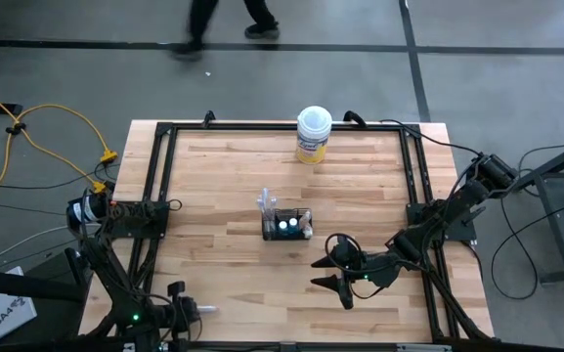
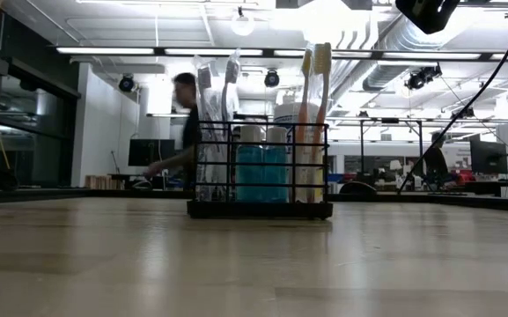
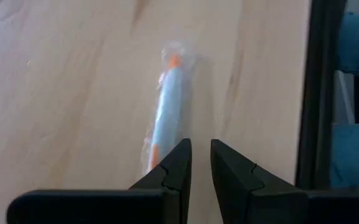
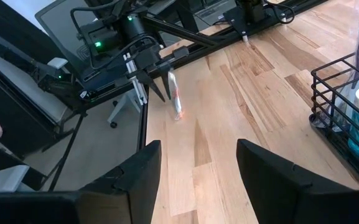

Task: Pick & Place toothbrushing station
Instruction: Put the orange toothbrush into the wire organizer

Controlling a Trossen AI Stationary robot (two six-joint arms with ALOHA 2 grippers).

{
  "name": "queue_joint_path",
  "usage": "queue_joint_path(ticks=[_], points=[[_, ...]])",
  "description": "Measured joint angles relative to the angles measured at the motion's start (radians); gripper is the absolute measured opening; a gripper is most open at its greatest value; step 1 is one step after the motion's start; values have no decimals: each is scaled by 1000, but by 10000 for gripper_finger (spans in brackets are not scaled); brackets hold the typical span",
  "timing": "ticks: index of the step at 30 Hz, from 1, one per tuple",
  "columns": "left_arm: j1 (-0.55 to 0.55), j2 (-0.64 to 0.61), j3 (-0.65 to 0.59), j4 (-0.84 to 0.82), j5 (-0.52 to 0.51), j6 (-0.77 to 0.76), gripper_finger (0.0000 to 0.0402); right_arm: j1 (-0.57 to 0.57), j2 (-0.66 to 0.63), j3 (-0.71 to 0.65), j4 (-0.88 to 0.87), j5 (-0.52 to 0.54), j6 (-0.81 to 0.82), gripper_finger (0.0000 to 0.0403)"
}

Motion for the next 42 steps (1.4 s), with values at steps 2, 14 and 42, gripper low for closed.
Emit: queue_joint_path(ticks=[2,14,42], points=[[4,0,12,-1,0,25,55,0,0,0,0,0,0,201],[22,0,41,-2,0,117,55,0,0,0,0,0,0,201],[160,-2,107,-94,413,240,122,0,0,0,-5,-3,0,201]])
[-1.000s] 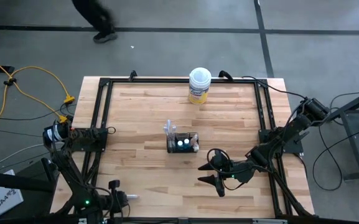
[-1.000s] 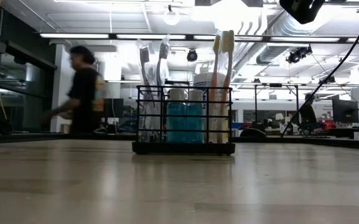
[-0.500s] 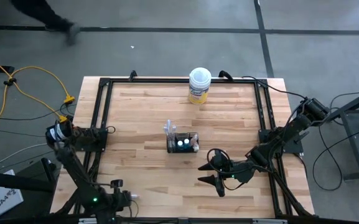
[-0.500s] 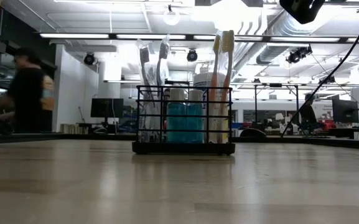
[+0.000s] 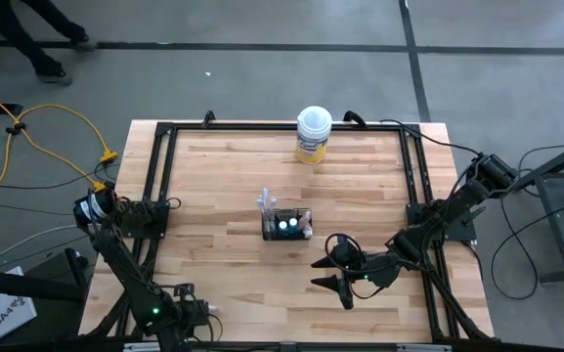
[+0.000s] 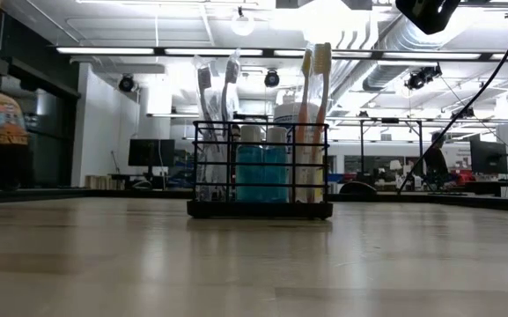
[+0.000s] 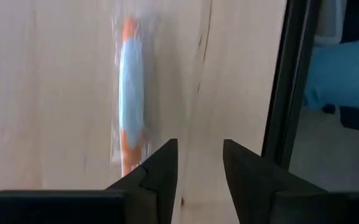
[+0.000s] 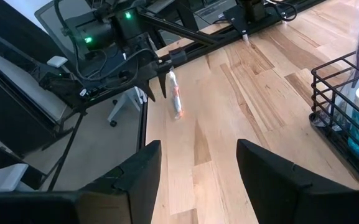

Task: Pick & Place toothbrushing station
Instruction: Put the orange toothbrush into the wire organizer

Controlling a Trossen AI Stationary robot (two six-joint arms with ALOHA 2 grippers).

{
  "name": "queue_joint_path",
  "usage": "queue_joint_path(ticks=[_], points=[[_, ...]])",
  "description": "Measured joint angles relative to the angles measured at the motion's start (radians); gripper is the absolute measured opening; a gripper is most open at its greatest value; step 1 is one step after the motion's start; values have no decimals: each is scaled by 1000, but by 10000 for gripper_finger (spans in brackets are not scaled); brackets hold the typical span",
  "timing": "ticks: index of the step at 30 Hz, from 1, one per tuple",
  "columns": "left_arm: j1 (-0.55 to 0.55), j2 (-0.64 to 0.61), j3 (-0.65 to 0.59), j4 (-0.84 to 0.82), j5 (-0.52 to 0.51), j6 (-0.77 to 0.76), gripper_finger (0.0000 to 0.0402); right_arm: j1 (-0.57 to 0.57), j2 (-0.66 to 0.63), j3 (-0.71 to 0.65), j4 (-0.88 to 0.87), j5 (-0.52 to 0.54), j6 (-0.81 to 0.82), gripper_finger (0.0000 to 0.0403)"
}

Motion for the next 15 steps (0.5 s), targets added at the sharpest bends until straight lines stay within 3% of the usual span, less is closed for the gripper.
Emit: queue_joint_path(ticks=[15], points=[[26,0,5,-100,119,-62,129,-1,0,0,0,0,0,201]])
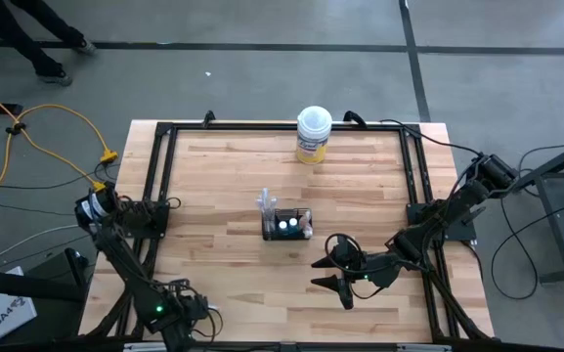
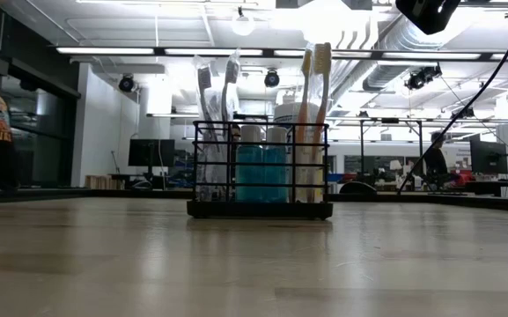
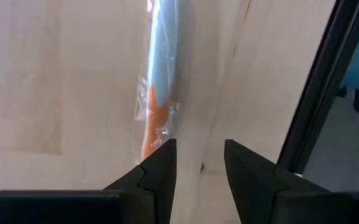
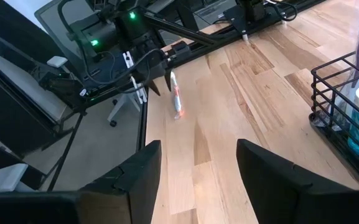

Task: Pick & Place toothbrushing station
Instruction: Put the orange toothbrush into the wire organizer

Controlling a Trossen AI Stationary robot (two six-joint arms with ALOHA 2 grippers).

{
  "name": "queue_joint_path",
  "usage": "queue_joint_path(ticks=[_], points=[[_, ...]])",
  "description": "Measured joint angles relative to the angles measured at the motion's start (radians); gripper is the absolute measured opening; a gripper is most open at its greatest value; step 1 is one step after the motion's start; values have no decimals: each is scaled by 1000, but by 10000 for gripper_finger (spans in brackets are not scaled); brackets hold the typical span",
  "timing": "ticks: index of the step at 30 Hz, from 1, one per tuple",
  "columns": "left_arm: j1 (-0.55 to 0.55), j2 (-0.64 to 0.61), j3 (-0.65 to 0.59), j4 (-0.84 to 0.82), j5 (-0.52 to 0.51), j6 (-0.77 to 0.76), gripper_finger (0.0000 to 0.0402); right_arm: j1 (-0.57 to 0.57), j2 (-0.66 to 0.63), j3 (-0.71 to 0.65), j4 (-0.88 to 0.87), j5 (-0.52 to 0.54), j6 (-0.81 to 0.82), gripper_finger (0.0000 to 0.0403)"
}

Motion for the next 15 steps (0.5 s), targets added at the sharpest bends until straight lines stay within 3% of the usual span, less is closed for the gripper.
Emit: queue_joint_path(ticks=[10,15], points=[[52,0,0,-27,6,90,129,0,0,0,0,0,0,201],[47,0,0,-45,-52,90,129,0,0,0,-1,0,-17,201]])
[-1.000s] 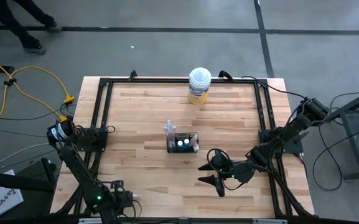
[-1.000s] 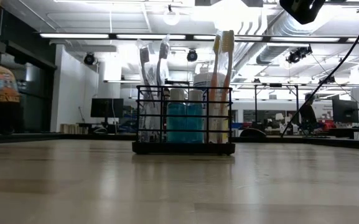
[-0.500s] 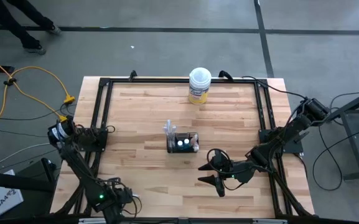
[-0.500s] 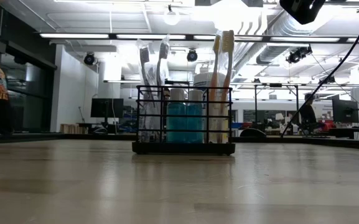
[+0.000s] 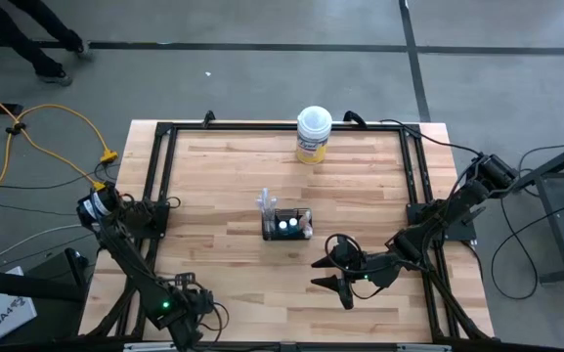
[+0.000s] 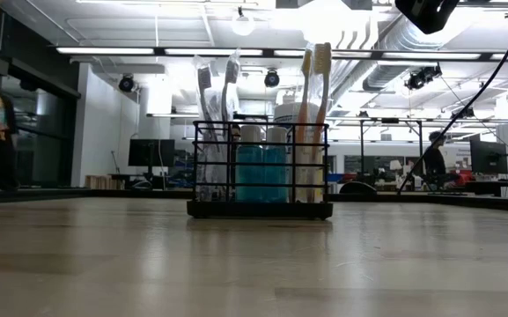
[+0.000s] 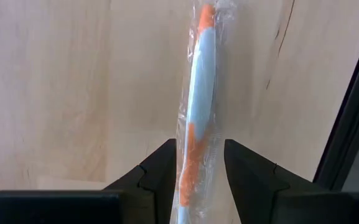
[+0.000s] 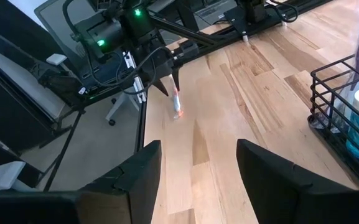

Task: Pick & Place toothbrushing station
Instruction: Put the orange toothbrush into the wire organizer

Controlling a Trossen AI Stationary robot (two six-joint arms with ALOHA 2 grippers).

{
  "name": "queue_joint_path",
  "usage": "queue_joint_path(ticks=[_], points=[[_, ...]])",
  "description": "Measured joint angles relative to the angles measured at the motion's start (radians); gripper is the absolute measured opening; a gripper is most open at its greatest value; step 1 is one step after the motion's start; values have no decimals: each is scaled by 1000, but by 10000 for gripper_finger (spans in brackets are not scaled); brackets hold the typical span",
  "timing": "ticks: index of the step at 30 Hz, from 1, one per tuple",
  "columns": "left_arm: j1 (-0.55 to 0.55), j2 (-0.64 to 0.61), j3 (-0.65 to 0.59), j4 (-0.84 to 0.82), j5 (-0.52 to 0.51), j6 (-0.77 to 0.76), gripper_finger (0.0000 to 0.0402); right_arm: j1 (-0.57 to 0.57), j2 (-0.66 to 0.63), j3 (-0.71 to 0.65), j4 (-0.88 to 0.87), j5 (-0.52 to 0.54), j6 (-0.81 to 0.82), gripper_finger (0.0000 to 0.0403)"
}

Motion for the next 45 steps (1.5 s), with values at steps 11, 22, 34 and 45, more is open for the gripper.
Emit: queue_joint_path(ticks=[11,22,34,45], points=[[-39,0,0,12,-72,-27,129,0,0,0,0,0,-2,201],[-51,24,-2,18,-95,-35,129,1,0,0,0,-1,-1,201],[-52,73,0,19,-46,-43,129,1,0,0,1,-23,-1,201],[-53,75,-1,21,-43,-46,122,1,0,0,1,-23,-1,201]])
